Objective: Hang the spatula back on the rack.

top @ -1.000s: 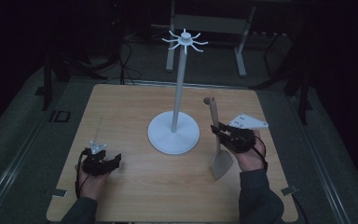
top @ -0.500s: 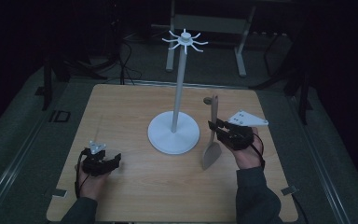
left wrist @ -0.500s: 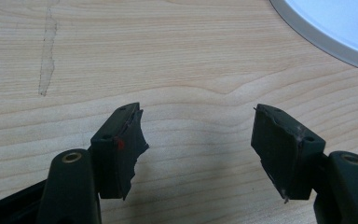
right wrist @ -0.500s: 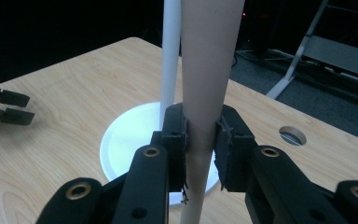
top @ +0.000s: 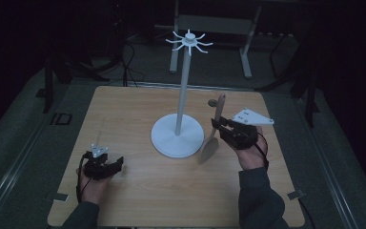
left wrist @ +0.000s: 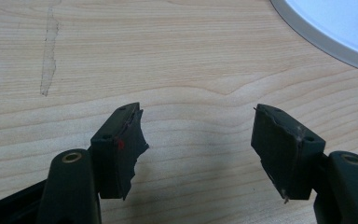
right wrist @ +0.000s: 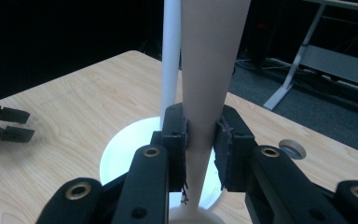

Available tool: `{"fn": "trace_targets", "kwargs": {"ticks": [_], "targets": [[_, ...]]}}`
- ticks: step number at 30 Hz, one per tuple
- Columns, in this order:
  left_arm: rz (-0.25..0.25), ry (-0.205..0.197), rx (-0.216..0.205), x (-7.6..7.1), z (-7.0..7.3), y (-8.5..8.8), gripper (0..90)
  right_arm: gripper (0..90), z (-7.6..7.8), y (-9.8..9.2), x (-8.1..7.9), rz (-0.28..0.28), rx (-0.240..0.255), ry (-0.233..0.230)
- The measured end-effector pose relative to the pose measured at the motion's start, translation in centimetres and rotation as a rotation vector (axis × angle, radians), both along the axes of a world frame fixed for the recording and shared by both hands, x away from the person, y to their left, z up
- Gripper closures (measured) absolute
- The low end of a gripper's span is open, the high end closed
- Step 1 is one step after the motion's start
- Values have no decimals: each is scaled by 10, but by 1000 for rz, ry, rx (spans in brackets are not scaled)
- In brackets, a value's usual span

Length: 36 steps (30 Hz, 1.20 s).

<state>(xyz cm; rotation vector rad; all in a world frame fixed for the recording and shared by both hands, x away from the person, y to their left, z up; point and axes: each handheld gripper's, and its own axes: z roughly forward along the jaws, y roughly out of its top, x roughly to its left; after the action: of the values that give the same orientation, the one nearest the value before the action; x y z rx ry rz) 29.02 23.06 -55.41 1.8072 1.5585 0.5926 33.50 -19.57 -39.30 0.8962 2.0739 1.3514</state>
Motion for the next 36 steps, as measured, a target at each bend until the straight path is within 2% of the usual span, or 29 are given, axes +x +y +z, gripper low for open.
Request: {"fn": "trace_targets", "kwargs": {"ticks": [36], "targets": [[5, -1, 0, 0, 0, 0, 340, 752, 25, 3, 11, 12, 68, -9]]}}
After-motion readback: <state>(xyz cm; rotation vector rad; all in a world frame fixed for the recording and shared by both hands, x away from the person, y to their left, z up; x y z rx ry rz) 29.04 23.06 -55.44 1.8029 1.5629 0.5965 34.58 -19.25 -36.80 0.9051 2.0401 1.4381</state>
